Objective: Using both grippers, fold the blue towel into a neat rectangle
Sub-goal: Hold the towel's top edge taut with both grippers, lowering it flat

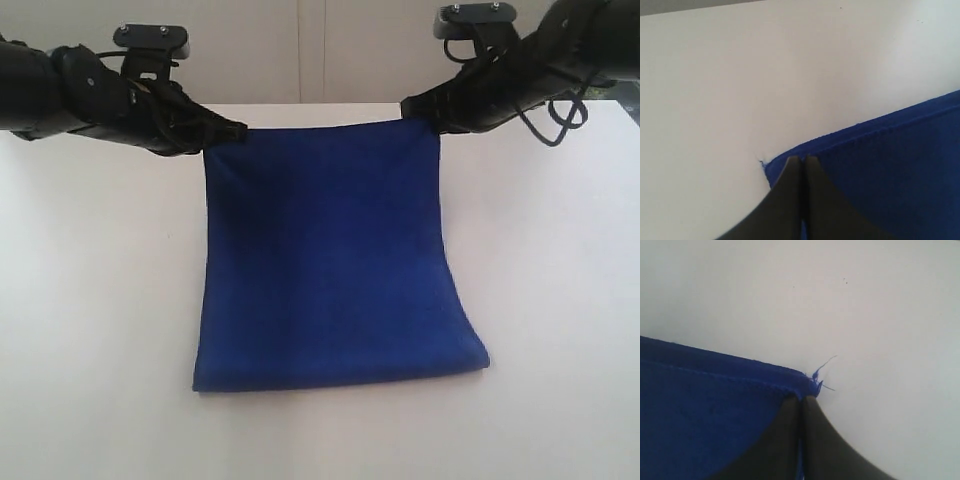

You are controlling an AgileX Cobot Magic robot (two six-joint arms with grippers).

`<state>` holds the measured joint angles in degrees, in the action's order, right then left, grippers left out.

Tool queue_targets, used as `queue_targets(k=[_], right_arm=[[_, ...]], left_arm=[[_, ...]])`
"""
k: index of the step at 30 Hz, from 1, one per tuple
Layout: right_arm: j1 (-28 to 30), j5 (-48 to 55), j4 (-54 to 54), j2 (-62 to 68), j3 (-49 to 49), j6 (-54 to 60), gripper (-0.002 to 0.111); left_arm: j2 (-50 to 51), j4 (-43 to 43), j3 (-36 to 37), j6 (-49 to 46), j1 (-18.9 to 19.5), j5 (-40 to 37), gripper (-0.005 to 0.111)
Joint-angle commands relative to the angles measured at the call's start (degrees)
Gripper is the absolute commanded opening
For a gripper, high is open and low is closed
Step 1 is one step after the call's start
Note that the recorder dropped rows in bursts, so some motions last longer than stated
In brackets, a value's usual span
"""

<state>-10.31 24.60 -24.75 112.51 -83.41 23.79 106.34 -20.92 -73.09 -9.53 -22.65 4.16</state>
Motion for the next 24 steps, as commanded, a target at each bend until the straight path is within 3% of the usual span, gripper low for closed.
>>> queue_targets(k=[1, 12, 24], right_arm=[[0.1, -3.63, 0.39, 2.61, -0.53, 1.91, 0.0], [0.1, -10.63, 0.27, 8.95, -0.53, 2.01, 0.0], [0.1, -13.91, 0.27, 11.5, -0.53, 2.01, 0.0]], left_arm=[[3.09, -0.09, -0.35, 0.53, 0.25, 5.0, 0.0], [11.22, 0.04, -0.35, 2.47, 0.25, 15.98, 0.0], [12.97, 2.4, -0.35, 3.81, 0.25, 20.37, 0.0]])
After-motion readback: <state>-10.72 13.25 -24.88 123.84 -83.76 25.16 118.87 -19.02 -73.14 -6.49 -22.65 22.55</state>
